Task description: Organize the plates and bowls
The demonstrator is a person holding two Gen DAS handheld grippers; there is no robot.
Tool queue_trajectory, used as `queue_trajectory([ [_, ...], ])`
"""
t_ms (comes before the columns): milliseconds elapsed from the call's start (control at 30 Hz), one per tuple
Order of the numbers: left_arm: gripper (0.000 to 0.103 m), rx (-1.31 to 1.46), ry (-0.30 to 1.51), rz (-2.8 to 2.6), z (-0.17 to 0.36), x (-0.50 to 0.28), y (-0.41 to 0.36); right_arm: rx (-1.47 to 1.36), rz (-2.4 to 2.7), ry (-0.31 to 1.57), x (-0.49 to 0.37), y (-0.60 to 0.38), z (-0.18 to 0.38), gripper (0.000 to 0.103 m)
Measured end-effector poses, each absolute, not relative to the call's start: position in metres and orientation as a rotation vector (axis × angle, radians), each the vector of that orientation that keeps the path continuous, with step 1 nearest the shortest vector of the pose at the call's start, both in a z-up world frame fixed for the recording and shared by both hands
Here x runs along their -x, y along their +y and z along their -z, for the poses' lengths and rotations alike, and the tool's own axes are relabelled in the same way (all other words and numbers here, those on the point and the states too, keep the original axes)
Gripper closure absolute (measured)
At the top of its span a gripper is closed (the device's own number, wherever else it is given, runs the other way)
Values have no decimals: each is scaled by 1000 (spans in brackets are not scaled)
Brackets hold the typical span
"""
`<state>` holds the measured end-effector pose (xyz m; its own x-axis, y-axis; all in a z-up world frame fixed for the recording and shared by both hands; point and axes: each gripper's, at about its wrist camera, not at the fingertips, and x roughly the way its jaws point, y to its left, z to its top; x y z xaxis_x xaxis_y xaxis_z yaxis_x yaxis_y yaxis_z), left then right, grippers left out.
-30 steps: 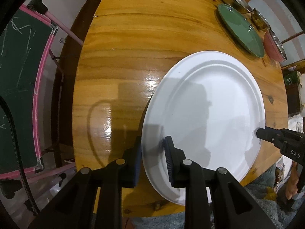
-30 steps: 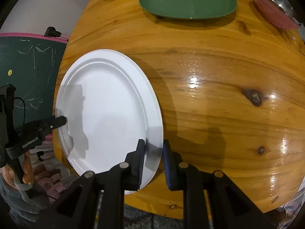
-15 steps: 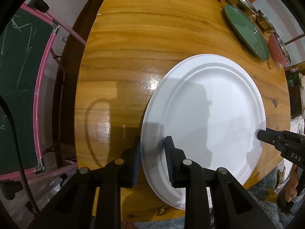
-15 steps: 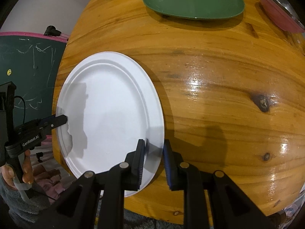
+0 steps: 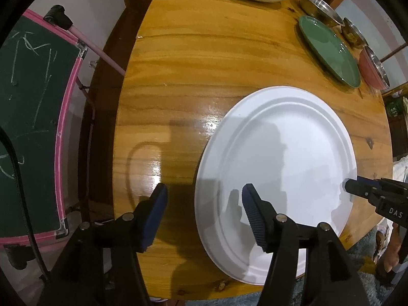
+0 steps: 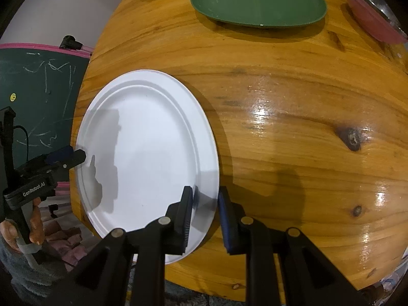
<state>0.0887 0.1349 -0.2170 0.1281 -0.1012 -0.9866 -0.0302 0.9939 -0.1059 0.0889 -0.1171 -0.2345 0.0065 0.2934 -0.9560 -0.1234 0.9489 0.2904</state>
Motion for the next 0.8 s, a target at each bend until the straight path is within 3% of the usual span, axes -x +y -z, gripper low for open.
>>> queue_trajectory([
  [200,44,103,1422,50,206,-87,131,-128,-311,1517,-86,-119,229,82],
  [300,43,98,1404,50,198,-86,128,-126,-294,1505,-84,-122,225,74],
  [700,43,29,1189,39,127,-79,107,-48,-288,1358,-72,-127,176,73],
  [800,35,3,1139,50,103,-80,98,-14,-286,1294,-71,-130,153,73],
])
